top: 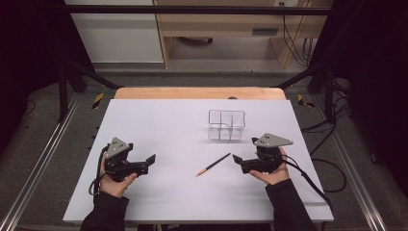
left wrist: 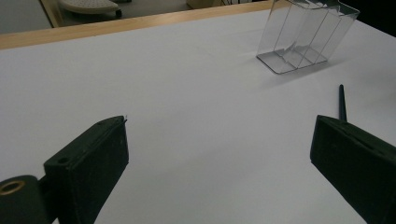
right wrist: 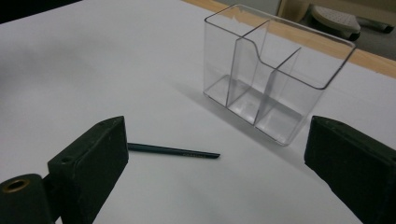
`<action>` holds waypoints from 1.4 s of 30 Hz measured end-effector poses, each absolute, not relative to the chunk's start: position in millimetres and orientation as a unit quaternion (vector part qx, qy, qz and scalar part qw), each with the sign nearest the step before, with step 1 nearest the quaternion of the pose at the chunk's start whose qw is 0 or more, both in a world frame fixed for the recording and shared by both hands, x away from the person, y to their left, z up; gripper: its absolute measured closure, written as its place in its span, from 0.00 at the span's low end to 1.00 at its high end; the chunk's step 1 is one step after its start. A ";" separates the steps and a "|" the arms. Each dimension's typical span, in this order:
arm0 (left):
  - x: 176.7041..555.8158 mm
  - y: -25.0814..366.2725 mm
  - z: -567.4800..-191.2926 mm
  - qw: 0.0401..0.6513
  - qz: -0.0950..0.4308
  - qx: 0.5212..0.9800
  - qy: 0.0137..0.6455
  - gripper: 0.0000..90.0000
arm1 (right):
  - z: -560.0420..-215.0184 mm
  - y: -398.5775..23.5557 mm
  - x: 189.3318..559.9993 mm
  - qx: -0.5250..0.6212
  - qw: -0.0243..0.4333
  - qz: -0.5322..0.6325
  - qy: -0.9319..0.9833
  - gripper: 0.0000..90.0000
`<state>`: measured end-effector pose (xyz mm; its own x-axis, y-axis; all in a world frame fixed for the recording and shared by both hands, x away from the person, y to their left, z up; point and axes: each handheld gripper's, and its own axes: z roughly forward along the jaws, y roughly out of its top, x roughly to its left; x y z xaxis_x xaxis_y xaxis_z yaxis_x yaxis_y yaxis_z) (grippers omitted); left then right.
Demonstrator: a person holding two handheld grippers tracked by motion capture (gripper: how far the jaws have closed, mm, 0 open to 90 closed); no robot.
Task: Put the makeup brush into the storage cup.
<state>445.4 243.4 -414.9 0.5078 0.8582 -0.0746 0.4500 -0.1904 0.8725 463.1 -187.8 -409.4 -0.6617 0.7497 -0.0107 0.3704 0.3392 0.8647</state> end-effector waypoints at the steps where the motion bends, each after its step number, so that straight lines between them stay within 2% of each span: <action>1: 445.4 242.6 -415.4 0.456 0.223 0.739 0.443 0.04 | -410.1 -184.4 463.8 0.352 0.209 0.449 0.794 0.07; 20: 443.1 241.7 -415.4 0.458 0.224 0.739 0.441 0.04 | -432.0 -136.9 482.4 0.330 0.169 0.420 0.828 0.09; 42: 443.6 242.8 -415.8 0.454 0.226 0.741 0.440 0.05 | -464.9 -103.0 501.4 0.304 0.127 0.358 0.874 0.12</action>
